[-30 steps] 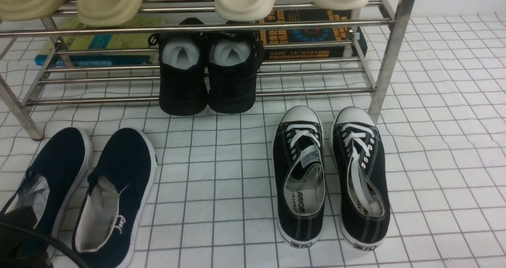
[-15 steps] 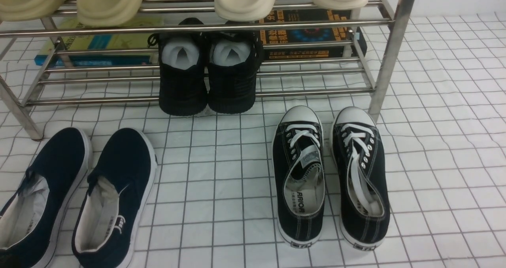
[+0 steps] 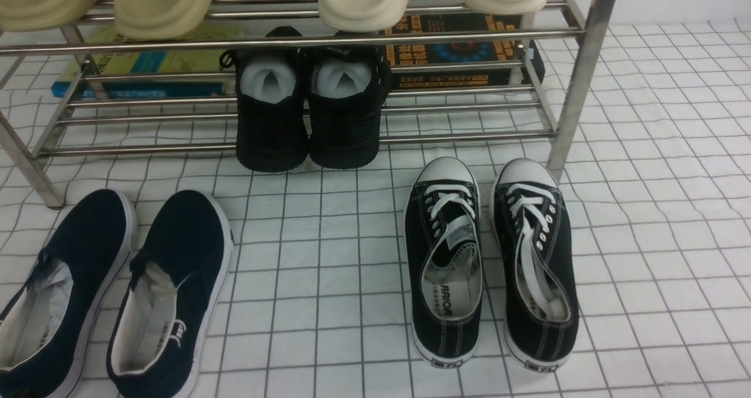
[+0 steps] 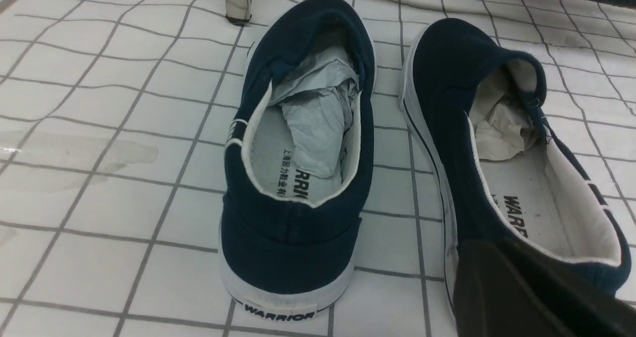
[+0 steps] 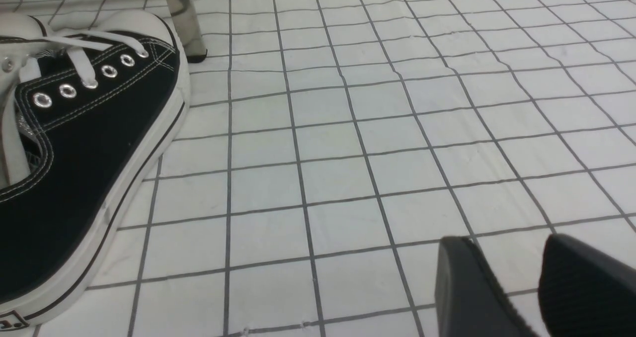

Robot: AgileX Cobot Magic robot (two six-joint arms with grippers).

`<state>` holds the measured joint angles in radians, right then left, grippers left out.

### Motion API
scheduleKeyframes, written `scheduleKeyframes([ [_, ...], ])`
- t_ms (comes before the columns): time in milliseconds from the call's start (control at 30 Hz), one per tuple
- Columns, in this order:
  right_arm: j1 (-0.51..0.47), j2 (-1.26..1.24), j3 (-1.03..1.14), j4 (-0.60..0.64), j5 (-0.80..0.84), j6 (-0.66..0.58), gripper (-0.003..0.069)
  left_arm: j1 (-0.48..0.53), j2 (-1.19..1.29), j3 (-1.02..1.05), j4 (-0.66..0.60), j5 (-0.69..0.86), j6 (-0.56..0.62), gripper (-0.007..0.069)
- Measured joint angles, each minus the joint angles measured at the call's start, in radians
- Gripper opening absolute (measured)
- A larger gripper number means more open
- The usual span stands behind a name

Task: Take the shoes off the shelf with your hand from the white checkered tablecloth.

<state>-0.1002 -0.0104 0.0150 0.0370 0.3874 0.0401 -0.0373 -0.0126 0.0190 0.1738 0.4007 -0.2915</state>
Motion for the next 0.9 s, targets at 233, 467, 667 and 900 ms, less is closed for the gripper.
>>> scheduleKeyframes([
  [233,0.000,0.000,0.000,0.000,0.000,0.000,0.0241,0.000,0.000,0.000,0.002,-0.001,0.001,0.0055],
  [467,0.000,0.000,0.000,0.000,0.000,0.000,0.0241,0.000,0.000,0.001,0.052,-0.001,0.001,0.0061],
  [667,0.000,0.000,0.000,0.000,0.000,0.000,0.0241,0.000,0.000,0.002,0.090,-0.002,0.001,0.0067],
  [900,0.000,0.000,0.000,0.000,0.000,0.000,0.0241,0.000,0.000,0.002,0.101,-0.002,0.001,0.0068],
])
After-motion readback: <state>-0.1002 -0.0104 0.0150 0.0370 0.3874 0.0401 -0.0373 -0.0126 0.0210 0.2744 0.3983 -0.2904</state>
